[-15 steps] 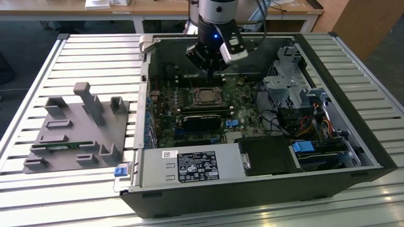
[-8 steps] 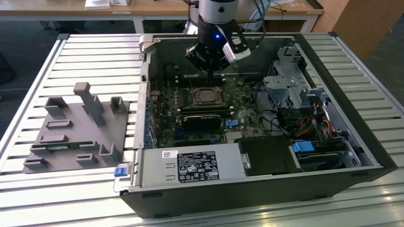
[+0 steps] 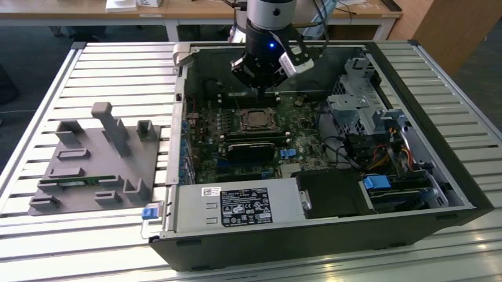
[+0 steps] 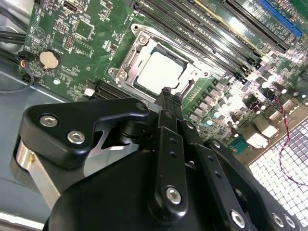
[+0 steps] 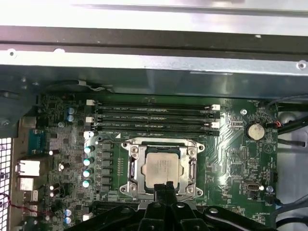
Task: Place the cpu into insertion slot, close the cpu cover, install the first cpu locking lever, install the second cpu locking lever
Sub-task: 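Install the first cpu locking lever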
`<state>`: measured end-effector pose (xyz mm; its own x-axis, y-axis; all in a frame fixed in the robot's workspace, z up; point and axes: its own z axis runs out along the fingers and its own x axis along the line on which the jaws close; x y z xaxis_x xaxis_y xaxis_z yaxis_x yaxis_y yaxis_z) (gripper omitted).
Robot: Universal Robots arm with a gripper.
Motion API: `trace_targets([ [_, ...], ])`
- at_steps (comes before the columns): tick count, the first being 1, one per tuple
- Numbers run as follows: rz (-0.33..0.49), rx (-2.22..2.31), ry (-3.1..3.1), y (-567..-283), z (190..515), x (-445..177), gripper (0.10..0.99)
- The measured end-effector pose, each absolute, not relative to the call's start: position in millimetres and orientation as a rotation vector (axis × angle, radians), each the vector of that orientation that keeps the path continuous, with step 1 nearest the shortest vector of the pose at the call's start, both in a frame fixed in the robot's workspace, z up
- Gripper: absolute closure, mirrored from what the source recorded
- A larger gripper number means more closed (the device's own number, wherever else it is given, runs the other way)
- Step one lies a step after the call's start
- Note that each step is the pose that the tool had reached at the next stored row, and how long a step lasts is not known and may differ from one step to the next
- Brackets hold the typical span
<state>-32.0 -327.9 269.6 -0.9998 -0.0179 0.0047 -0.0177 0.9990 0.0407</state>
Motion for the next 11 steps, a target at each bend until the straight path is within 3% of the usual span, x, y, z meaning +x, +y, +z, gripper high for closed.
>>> trace_targets([
  [11, -0.106, 0.029, -3.137, -327.9, 268.6, -44.8, 0.980],
])
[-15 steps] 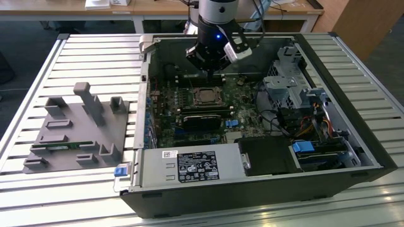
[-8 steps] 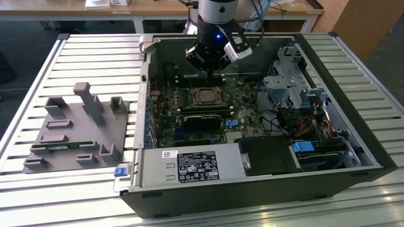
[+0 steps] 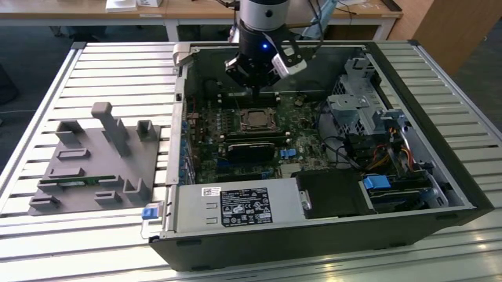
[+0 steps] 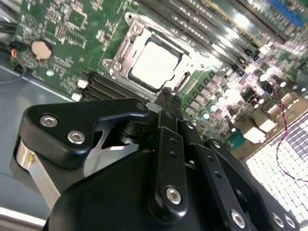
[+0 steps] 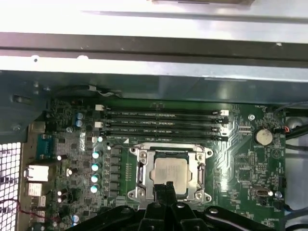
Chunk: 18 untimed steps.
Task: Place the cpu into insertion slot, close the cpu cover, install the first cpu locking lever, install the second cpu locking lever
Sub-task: 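Install the first cpu locking lever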
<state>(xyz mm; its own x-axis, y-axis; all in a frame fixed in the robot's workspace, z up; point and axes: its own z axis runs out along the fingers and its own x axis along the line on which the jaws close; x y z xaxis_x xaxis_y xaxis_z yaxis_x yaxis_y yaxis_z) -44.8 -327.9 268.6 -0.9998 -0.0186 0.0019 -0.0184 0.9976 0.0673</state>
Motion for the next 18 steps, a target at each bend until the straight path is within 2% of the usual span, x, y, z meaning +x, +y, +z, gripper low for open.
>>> trace_targets([
  [18, -0.105, 0.030, -3.150, -327.6, 266.2, -68.9, 0.980],
])
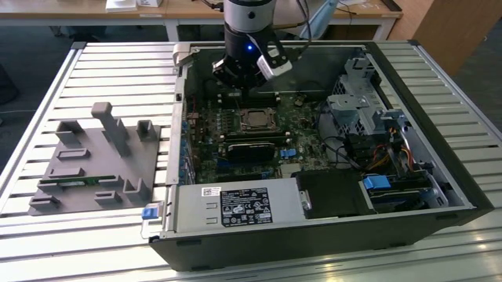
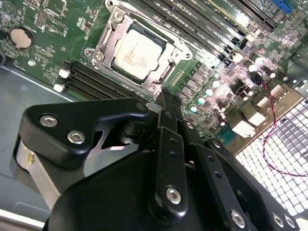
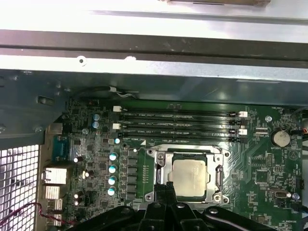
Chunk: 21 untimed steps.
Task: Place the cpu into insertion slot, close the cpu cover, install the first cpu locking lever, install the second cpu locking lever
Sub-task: 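Install the first cpu locking lever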
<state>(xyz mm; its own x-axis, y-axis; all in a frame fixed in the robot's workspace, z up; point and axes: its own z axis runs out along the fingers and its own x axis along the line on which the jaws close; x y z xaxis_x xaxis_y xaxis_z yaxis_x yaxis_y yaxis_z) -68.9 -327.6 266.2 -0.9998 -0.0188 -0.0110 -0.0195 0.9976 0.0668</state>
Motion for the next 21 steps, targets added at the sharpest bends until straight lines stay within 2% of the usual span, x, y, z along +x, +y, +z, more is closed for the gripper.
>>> trace_targets([
  [21, 0.105, -0.031, 3.129, -324.3, 262.0, -84.9, 0.980],
])
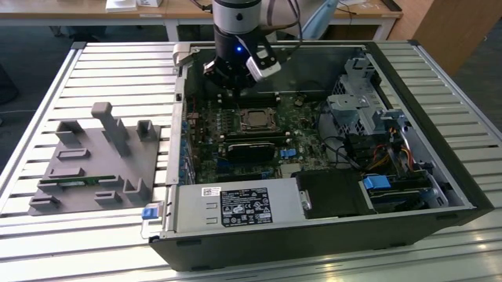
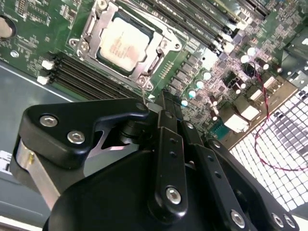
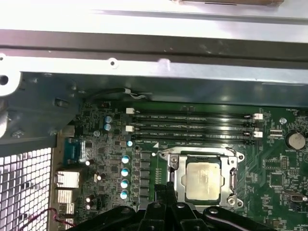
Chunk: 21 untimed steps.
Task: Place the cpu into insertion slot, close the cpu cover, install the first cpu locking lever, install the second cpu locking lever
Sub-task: 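Install the first cpu locking lever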
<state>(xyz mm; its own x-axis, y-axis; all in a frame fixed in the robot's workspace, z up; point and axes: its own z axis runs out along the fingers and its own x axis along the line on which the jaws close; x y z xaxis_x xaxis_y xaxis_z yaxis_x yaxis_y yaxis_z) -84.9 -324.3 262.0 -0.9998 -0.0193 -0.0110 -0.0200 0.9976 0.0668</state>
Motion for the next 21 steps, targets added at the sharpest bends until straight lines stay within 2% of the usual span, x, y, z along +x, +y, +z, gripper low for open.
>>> trace_targets([
  [21, 0.103, -0.049, 3.129, -298.2, 256.1, -102.2, 0.980],
])
